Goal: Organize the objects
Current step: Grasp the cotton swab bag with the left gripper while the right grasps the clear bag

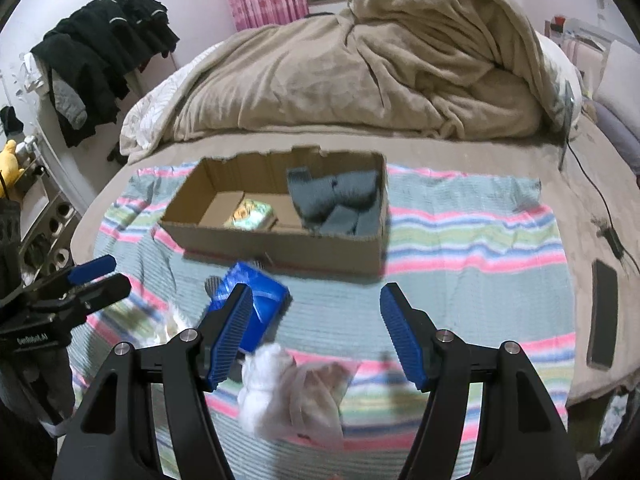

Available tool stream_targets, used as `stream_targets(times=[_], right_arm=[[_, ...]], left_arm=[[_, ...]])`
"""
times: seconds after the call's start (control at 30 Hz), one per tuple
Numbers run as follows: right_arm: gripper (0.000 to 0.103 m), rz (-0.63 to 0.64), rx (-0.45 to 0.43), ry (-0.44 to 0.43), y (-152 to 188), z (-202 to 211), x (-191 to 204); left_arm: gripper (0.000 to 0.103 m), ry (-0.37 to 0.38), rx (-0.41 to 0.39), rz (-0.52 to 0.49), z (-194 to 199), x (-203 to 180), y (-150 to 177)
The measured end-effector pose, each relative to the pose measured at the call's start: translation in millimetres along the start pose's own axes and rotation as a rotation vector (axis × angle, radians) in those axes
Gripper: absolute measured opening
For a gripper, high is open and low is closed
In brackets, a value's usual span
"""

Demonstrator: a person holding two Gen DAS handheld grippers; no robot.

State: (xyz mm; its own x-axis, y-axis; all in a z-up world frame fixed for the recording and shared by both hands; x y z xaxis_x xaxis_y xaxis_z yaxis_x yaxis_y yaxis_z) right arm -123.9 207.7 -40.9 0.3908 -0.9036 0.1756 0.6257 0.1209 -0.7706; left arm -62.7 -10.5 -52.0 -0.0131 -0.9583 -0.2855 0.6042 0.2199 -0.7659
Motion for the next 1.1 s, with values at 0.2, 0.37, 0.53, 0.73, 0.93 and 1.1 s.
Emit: stream_targets(times=[0.2,0.37,0.53,0.73,0.93,1.1], right_arm=[[0.069,-0.006,0.053,0.005,25.7,-4.4,-2.3],[0.069,-0.012,0.103,0.002,46.3,-11.8,-3.7],[0.069,-0.014,0.153,-0.005,65.4,-21.3,-4.4],[0.069,-0.016,0.185,-0.018,77.4,-27.8,-5.0],[0.069,-0.005,0.197,-0.029,80.6,-27.9,-3.3],[0.069,0.018,0.222,-0.042,87.3,-28.8,-0.1]], left_arm=[[0.088,-0.02,0.051,0.007,-5.4,6.7,19.4],[0.088,-0.034,0.11,-0.012,-13.4,8.2,37.3],[0.088,-0.054,0.168,-0.036,-22.4,9.0,54.2],[0.088,-0.063,0.239,-0.104,-38.4,1.3,72.4],[0.088,-0.103,0.278,-0.192,-47.0,-2.7,87.0],[0.08,-0.114,0.285,-0.221,-49.9,-0.3,90.4]])
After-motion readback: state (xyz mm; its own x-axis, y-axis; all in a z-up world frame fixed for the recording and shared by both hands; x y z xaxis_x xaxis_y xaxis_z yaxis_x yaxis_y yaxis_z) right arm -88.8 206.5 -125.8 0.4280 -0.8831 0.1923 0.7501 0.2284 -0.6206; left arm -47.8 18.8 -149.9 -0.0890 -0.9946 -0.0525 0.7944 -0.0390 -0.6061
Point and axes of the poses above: each gripper's, at about its wrist camera, not at the fingertips, and z roughly against the way its jaws point, x to its left, y to its underside, the point moved 4 cm from there along -z, roughly the way its jaws point, and after that the axes turned 10 degrees about -x, right-handed, at the moved point
